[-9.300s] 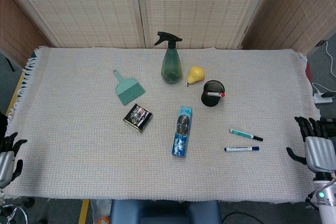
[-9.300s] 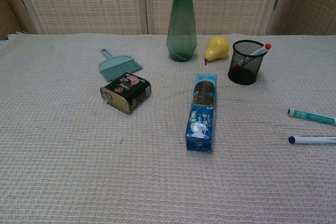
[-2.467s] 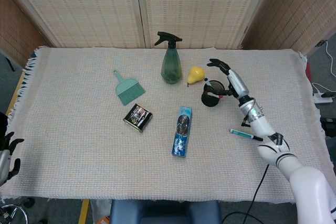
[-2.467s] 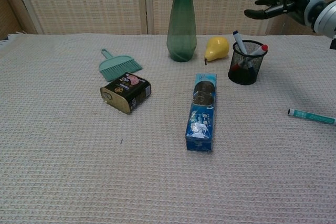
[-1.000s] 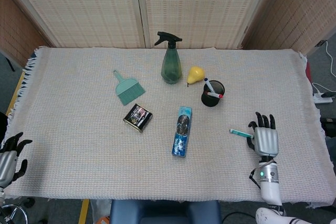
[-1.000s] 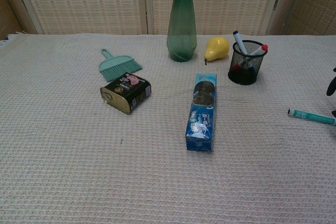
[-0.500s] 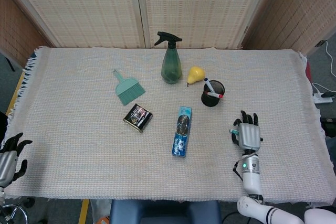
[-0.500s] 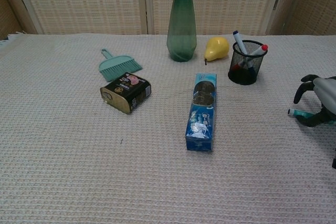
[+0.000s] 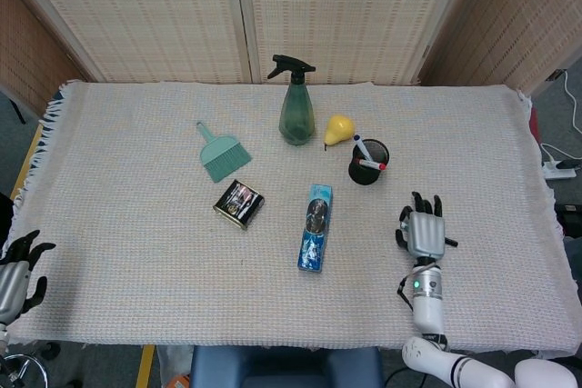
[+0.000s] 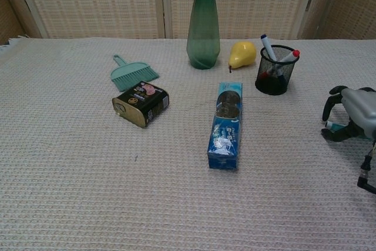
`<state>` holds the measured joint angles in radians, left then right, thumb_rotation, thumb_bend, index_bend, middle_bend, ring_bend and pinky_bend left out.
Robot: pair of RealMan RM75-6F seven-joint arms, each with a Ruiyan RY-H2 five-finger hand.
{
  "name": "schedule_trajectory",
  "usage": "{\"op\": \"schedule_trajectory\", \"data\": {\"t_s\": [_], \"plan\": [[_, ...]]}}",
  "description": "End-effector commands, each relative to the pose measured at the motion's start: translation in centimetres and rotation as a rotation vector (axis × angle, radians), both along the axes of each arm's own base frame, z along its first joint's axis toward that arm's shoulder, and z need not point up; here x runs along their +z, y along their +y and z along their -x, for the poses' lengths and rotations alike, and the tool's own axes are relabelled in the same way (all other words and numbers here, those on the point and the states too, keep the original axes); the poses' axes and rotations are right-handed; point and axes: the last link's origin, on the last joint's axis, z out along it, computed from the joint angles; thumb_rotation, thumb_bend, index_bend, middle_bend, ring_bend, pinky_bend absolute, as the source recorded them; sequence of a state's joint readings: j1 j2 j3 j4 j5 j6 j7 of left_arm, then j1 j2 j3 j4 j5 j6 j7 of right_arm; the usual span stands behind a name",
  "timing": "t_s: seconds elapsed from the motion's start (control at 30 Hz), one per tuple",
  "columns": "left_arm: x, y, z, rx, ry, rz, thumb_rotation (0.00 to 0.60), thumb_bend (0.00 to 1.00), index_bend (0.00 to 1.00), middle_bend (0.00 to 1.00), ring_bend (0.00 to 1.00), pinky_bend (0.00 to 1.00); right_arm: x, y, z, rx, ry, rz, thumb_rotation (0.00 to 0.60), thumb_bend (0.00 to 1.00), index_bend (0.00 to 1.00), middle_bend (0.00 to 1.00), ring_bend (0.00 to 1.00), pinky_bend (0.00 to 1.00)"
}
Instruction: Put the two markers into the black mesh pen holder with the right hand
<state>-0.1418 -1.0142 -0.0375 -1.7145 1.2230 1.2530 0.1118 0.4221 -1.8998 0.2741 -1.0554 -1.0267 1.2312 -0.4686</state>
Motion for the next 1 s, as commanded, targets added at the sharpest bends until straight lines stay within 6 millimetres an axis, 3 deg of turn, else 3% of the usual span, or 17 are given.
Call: {"op": "schedule_trajectory", "data": {"t_s": [0.03,1.0], "plan": [[-0.1,0.0,0.0,0.001,0.003,0.003,0.6,0.51,0.23,0.0,0.03,0.28,0.4,-0.1,0.1,0.0,0.012,0.01,0.6,0.26,0.5,0.11,0.17,0.0],[-0.6,0.1,0.1,0.005,0.013,0.017,0.6,0.5,0.24,0.0,0.03,0.28,0.5,1.2,1.3,-0.071,0.059,-0.018,0.6,0.26,0.48,0.1,0.18,0.0]]}}
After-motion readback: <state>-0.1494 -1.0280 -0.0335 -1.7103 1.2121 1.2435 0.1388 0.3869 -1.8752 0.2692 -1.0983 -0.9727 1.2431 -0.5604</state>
